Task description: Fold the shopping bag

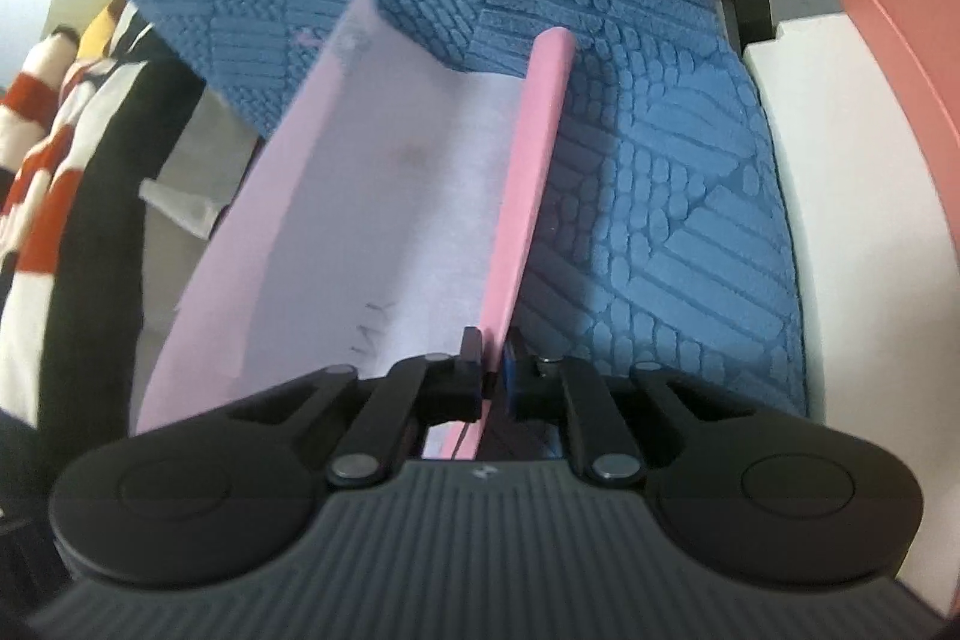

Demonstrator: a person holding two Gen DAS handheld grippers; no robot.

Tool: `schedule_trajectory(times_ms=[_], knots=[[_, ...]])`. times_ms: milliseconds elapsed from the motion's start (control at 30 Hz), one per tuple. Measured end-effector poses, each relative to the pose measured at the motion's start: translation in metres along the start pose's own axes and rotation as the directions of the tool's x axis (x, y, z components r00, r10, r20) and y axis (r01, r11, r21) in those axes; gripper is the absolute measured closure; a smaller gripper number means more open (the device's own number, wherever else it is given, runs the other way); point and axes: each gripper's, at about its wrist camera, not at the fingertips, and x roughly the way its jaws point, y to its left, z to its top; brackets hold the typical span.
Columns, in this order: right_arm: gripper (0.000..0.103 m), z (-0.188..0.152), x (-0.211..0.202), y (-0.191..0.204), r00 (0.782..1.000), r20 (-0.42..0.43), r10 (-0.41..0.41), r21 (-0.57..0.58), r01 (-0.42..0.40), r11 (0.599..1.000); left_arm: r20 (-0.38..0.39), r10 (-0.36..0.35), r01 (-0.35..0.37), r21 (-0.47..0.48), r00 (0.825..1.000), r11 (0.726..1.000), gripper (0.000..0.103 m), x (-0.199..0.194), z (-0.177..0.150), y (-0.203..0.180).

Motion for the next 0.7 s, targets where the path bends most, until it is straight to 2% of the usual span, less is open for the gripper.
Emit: schedule_trajectory(times_ms=[133,267,300,433,700], knots=[[0.094,-0.003,-0.003,0.001,1.000,-0.004,-0.020,-0.014,0.020,1.000,-0.006,-0.043,0.043,0.020,0.999,0.999,0.098,-0.002,-0.003,-0.007],[0.094,-0.007,-0.009,0.001,0.999,-0.005,-0.035,-0.032,0.035,0.999,0.004,-0.045,0.045,0.094,0.999,0.995,0.071,-0.005,-0.011,-0.022],[0.094,-0.007,-0.010,0.000,0.999,-0.006,-0.042,-0.036,0.042,0.998,0.009,-0.036,0.034,0.120,0.999,0.992,0.069,-0.006,-0.013,-0.026],[0.094,-0.008,-0.014,-0.005,0.998,-0.018,-0.060,-0.023,0.060,0.998,0.015,-0.012,0.008,0.225,1.000,0.974,0.068,-0.006,-0.023,-0.043],[0.094,-0.010,-0.019,-0.010,0.997,-0.018,-0.071,-0.022,0.070,0.997,0.006,-0.016,0.014,0.312,1.000,0.950,0.063,-0.004,-0.035,-0.061]])
